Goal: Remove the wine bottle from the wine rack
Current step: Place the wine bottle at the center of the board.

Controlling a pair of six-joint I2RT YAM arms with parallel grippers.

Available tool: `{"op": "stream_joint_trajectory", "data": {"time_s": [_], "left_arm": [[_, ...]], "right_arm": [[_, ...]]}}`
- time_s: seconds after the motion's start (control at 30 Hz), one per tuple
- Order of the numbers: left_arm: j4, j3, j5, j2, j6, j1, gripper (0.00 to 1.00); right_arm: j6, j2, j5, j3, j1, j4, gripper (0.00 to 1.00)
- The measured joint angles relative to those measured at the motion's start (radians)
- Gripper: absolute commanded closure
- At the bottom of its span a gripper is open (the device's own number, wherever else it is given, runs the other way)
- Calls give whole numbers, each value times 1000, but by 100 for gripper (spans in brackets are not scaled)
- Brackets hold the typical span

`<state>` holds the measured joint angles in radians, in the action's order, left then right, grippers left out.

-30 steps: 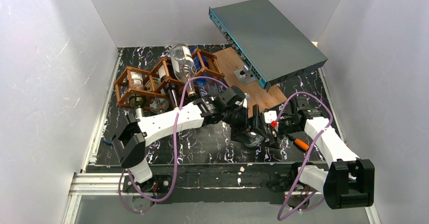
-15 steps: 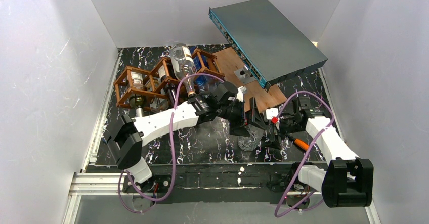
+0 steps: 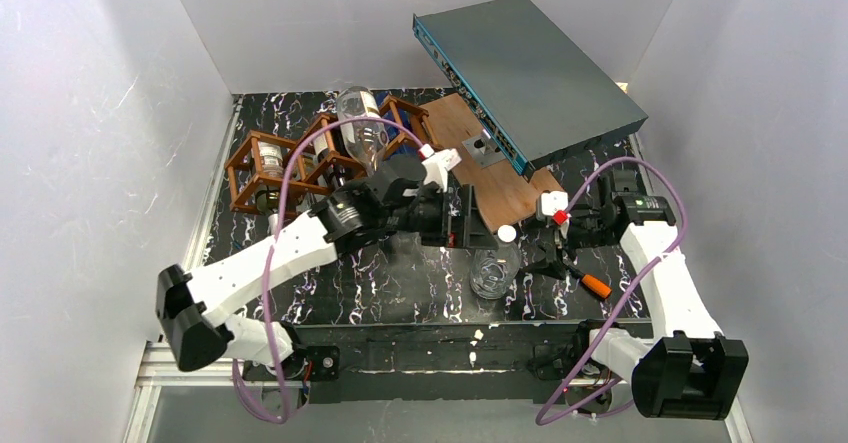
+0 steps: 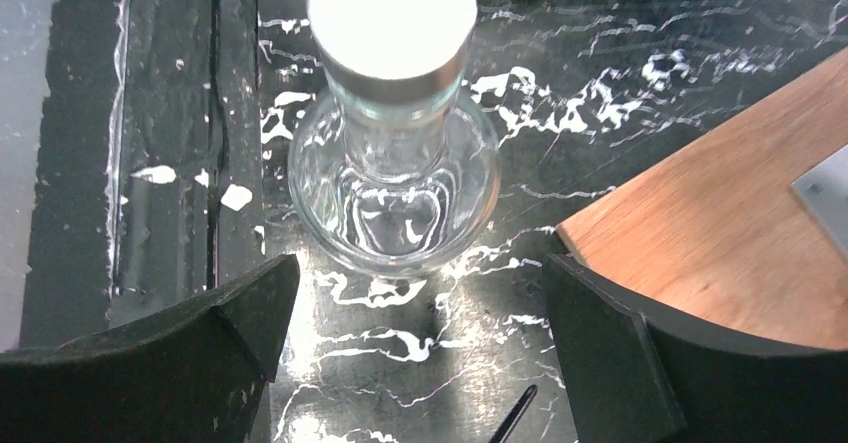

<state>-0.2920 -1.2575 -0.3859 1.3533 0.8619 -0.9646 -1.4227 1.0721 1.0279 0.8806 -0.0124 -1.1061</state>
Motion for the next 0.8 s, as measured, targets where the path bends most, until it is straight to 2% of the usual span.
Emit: {"op": "stream_joint_trajectory", "data": {"time_s": [0.4, 0.57, 0.73, 0.8], "left_arm": [[-138, 103, 381, -417, -249, 0, 2], [-177, 149, 491, -546, -290, 0, 2], [-206, 201, 565, -618, -298, 0, 2], [-214, 206, 582, -629, -300, 0, 2]], "right_arm": [[-113, 43, 87, 173, -16, -222, 0], [-90, 80, 103, 218, -96, -213, 0], [1, 95, 91, 219, -200, -141, 0], [37, 103, 74, 225, -217, -114, 5]]}}
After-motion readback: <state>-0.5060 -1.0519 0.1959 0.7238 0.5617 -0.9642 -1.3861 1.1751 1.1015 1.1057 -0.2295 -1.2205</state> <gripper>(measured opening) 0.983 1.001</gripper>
